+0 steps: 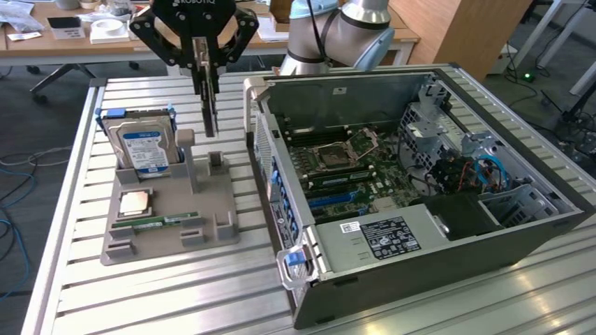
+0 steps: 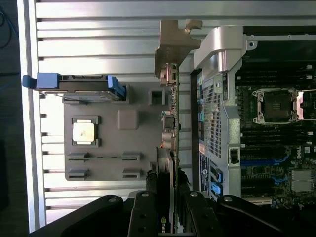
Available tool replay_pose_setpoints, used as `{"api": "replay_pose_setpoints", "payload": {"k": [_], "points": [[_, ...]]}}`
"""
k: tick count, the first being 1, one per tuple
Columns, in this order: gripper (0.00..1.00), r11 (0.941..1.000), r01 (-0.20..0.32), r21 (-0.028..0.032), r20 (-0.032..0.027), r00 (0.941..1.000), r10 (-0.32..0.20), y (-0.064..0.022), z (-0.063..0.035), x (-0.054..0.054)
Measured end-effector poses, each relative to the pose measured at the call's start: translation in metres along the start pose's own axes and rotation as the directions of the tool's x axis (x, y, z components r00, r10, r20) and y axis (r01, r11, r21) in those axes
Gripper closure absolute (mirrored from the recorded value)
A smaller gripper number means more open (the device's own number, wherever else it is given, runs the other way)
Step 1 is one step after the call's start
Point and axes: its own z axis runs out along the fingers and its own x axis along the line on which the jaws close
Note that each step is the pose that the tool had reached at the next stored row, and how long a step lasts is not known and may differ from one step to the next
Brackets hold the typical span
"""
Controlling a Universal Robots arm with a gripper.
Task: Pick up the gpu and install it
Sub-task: 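Pick up the gpu and move the gpu toward the slot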
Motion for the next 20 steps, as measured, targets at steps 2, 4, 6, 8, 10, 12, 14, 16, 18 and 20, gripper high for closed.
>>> {"api": "replay_pose_setpoints", "payload": {"k": [2,4,6,8,10,12,14,16,18,20], "points": [[0.74,1.0,0.0,0.0,-0.0001,1.0,0.0,0.0,-0.0001,0.0],[0.74,1.0,0.0,-0.0002,-0.0001,1.0,0.0,0.0,0.0,-0.001],[0.74,1.0,0.0,-0.0003,-0.0001,1.0,0.0,0.0001,0.0001,-0.003],[0.74,1.0,0.0,-0.0003,-0.0001,1.0,0.0,0.0003,0.0001,-0.005],[0.74,1.0,0.0,-0.0004,-0.0001,1.0,0.0,0.0004,0.0002,-0.008],[0.74,1.0,0.0,-0.0004,0.0,1.0,0.0,0.0005,0.0003,-0.011],[0.74,1.0,0.0,-0.0005,0.0,1.0,0.0,0.0007,0.0004,-0.014],[0.74,1.0,0.0,-0.0005,-0.0001,1.0,0.0,0.0009,0.0005,-0.019],[0.74,1.0,0.0,-0.0007,-0.0001,1.0,0.0,0.0011,0.0006,-0.024],[0.74,1.0,0.0,-0.0008,-0.0001,1.0,0.0,0.0014,0.0008,-0.029]]}}
